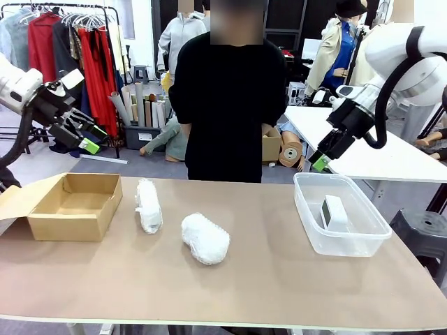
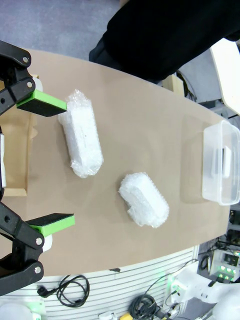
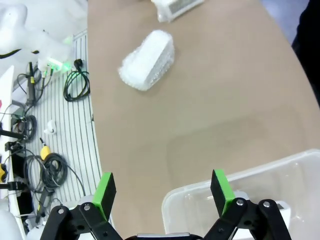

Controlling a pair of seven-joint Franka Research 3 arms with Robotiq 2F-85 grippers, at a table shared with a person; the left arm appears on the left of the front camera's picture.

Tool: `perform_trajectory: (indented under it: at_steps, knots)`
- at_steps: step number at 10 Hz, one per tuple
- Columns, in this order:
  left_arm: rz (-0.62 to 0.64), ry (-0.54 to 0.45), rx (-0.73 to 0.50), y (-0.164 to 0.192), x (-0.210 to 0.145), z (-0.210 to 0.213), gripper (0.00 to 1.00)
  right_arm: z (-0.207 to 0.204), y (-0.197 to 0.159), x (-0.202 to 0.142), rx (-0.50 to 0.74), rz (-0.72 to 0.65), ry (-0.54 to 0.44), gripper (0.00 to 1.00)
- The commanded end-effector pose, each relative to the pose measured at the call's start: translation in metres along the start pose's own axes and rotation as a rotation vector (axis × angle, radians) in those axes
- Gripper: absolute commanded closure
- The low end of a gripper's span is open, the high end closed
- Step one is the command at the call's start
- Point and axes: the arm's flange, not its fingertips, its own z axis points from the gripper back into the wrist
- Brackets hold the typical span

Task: Separate and place wrapped and unwrapped clocks.
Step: Pick up the Digital clock indicated by the person.

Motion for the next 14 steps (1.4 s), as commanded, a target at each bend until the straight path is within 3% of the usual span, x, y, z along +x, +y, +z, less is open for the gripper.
perform_trajectory:
  at_steps: [1, 4, 6, 9, 12, 14]
  knots:
    - [-0.001, -0.003, -0.002, 0.0, 0.0, 0.001, 0.0, 0.006, -0.009, -0.004, -0.006, 0.11, -0.083, 0.0]
    - [-0.001, -0.003, -0.002, 0.0, 0.0, 0.001, 0.0, 0.021, -0.022, 0.002, -0.002, 0.318, -0.241, 0.0]
    - [-0.001, -0.003, -0.002, 0.0, 0.0, 0.001, 0.0, 0.03, -0.03, 0.008, -0.063, 0.37, -0.281, 0.0]
    - [-0.001, -0.003, -0.002, 0.0, 0.0, 0.001, 0.0, 0.047, -0.035, 0.01, -0.092, 0.356, -0.398, 0.0]
    - [-0.001, -0.003, -0.002, 0.0, 0.0, 0.001, 0.0, 0.051, -0.038, 0.011, -0.143, 0.349, -0.415, 0.0]
    - [-0.001, -0.003, -0.002, 0.0, 0.0, 0.001, 0.0, 0.051, -0.038, 0.012, -0.104, 0.352, -0.418, 0.0]
